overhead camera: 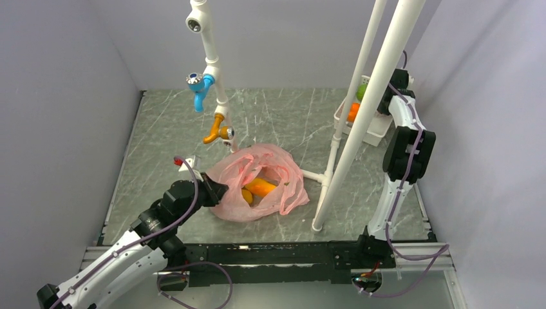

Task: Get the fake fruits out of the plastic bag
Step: Place the fake fruit in the bin.

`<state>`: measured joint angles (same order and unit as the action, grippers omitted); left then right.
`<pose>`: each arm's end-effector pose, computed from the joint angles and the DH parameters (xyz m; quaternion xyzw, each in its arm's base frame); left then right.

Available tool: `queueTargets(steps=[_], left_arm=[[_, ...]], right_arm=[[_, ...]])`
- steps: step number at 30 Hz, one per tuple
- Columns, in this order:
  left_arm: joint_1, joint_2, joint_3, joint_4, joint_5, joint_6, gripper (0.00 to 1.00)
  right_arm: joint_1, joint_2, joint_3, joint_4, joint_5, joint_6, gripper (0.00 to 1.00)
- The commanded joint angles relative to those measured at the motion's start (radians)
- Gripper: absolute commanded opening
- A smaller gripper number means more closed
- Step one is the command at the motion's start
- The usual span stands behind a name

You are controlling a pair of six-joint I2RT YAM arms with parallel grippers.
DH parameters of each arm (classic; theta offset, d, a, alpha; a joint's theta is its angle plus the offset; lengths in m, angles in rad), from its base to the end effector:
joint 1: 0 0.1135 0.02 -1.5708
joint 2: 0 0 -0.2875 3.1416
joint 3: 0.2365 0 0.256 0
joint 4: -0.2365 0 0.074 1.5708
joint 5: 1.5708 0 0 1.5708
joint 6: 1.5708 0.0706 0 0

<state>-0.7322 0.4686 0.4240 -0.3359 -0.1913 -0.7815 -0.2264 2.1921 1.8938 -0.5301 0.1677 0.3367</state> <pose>0.1189 -0.0889 0.2389 -0.0738 0.8227 -0.3257 0.4600 0.5235 -0.1327 0.2256 0.2872 0.8836 -0.0580 0.3652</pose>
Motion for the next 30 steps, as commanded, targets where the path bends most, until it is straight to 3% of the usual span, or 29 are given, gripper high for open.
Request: queueTargets(steps=[1,7,20,23,25,27,30], left_arm=[[0.002,0.006,0.014,0.062,0.030,-0.013,0.00],[0.003,-0.008,0.031,0.031,0.020,-0.008,0.00],[0.002,-0.025,0.027,0.021,0.024,-0.024,0.00],[0.003,-0.029,0.029,0.015,0.026,-0.030,0.00],[0.003,-0.038,0.031,0.004,0.025,-0.035,0.00],[0.003,-0.047,0.030,-0.002,0.025,-0.037,0.00],[0.003,-0.058,0.027,-0.015,0.021,-0.042,0.00]], right_arm=[[0.064,-0.124,-0.042,0.071,0.128,-0.098,0.00],[0.088,-0.119,-0.010,0.054,0.232,-0.135,0.00],[0.098,-0.106,-0.021,0.022,0.109,-0.161,0.00],[0.104,-0.081,-0.017,-0.040,0.118,-0.146,0.42],[0.111,-0.091,-0.028,-0.072,0.116,-0.127,0.59],[0.114,-0.136,-0.076,-0.071,0.103,-0.106,0.69],[0.116,-0.246,-0.183,-0.075,0.094,-0.022,0.71]])
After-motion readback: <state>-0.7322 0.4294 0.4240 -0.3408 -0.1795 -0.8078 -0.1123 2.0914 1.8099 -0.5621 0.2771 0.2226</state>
